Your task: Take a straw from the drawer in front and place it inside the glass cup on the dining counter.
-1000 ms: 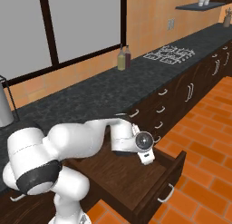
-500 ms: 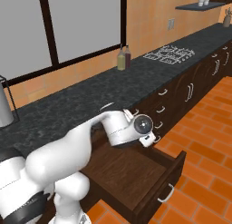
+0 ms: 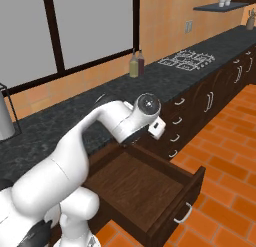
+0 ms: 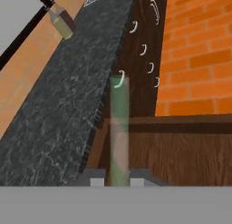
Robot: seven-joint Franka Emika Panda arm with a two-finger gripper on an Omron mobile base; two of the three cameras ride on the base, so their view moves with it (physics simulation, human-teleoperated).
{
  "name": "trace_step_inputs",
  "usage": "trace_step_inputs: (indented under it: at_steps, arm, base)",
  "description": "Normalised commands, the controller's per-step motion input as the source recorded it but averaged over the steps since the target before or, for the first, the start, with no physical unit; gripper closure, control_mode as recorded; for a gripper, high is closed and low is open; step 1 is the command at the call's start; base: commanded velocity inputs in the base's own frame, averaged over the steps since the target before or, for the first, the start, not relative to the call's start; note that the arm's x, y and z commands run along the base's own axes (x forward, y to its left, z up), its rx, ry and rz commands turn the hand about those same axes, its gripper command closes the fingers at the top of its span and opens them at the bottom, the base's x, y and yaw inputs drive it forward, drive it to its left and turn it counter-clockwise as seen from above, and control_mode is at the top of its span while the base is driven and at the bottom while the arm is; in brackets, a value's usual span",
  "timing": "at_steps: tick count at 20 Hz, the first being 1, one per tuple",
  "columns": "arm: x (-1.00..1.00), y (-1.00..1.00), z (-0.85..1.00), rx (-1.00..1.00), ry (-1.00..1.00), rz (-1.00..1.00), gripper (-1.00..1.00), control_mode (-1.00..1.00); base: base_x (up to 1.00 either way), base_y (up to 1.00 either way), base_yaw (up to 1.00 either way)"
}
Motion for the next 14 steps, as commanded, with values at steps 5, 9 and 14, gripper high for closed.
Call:
trace_step_inputs:
  at_steps: [5,9,14]
  arm:
    - [-0.33,0.38,0.3,-0.18,0.0,0.16,1.0,-1.0]
    - [-0.38,0.28,0.01,-0.25,0.0,0.08,1.0,-1.0]
    - [-0.24,0.46,0.0,-0.27,0.0,0.06,1.0,-1.0]
  base:
    - [0.0,0.0,0.0]
    - [0.0,0.0,0.0]
    - [0.0,0.0,0.0]
